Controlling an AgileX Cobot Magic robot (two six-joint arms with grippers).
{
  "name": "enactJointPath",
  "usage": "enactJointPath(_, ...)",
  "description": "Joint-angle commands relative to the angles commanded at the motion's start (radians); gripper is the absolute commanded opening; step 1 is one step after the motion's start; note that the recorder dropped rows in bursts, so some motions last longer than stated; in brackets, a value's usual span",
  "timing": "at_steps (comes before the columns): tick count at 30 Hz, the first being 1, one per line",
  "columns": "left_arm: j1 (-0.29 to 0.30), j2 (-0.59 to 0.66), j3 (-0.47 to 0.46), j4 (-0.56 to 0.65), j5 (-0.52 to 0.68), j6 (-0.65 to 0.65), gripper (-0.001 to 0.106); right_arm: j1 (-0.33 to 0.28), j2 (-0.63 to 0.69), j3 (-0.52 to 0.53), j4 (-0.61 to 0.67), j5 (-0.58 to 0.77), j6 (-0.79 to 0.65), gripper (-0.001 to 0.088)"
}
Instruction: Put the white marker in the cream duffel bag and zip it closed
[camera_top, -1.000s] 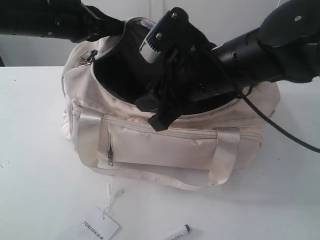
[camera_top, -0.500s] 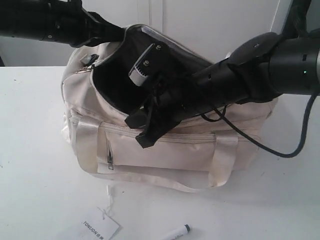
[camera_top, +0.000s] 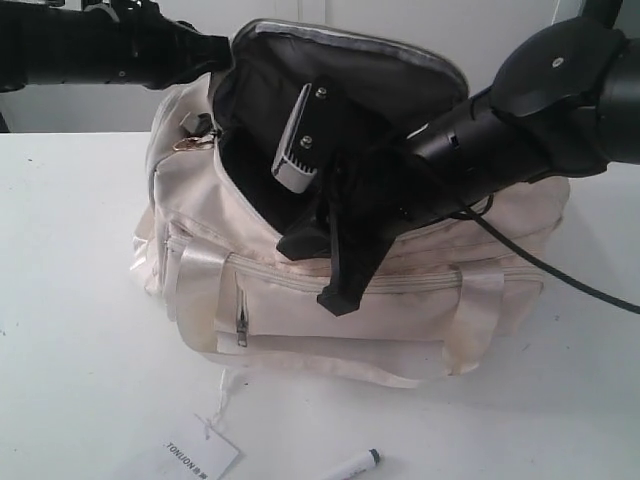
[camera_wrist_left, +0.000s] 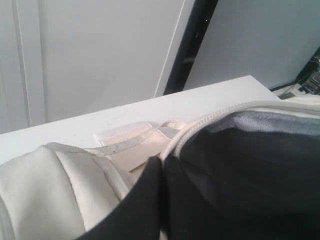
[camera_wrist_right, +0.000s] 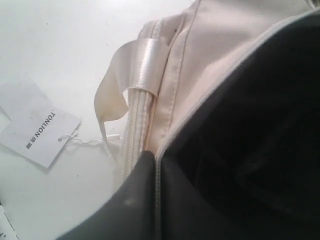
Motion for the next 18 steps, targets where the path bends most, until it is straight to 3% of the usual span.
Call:
enactJointPath(10,0.000,0.140,-0.165,0.000,-0.090,0.027,0.000,0.000,0.000,0.000,-0.006,0.020,-0.002,0.0000)
enactJointPath(18,0.000,0.225,-0.274,0.008,-0.122,0.027,0.000,0.000,0.000,0.000,-0.082,0.020,-0.002,0.0000)
